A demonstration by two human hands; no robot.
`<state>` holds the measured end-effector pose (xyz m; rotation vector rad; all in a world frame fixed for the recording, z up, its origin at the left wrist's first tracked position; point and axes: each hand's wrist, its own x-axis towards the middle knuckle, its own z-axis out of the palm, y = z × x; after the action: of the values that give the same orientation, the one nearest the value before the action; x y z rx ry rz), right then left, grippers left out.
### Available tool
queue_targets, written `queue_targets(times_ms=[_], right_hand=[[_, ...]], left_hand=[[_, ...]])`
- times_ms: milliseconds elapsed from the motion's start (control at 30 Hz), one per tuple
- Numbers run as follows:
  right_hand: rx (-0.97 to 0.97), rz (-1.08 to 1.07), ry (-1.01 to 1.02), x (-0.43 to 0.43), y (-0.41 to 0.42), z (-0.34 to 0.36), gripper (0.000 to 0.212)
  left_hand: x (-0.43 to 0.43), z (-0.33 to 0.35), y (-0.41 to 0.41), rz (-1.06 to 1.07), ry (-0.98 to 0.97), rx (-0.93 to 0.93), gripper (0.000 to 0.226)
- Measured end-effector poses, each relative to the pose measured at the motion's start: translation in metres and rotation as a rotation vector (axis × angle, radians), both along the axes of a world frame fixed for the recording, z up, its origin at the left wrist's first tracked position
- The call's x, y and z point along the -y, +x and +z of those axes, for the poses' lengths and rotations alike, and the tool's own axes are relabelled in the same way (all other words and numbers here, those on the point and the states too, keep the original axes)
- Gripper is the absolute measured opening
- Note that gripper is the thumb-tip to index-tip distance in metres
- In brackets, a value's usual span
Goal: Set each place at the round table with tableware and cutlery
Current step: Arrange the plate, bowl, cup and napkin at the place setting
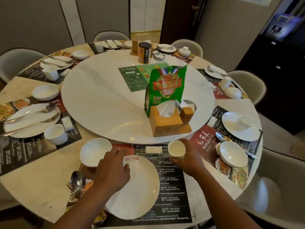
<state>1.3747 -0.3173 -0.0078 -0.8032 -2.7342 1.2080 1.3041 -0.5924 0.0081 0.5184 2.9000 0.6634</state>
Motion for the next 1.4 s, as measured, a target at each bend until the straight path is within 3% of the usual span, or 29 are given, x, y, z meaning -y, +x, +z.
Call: queue_targets(times_ms=[933, 1133, 1200, 1300, 1400], right_hand=[[0.042, -0.015, -0.014, 0.005, 0.001, -0.027, 0.082], [0.128, -0.032, 0.011, 0.013, 0.006, -0.004, 0.107], [0.036, -0.035, 0.111, 0.025, 0.009, 0.01, 0.093], [-0.167, 0.023, 0.257, 0.063, 0.005, 0.03, 0.052], [-0.14, 0.231, 0.277, 0.123, -0.004, 0.039, 0.027]], left_hand=[[0.037, -0.02, 0.038, 0.279, 0.136, 0.004, 0.053], [0.056, -0.013, 0.04, 0.308, 0.193, -0.032, 0.046], [0.069, -0.01, 0.04, 0.371, 0.205, -0.042, 0.033], [0.098, -0.013, 0.035, 0.463, 0.189, -0.021, 0.023], [0.128, -0.021, 0.03, 0.522, 0.16, 0.017, 0.015]])
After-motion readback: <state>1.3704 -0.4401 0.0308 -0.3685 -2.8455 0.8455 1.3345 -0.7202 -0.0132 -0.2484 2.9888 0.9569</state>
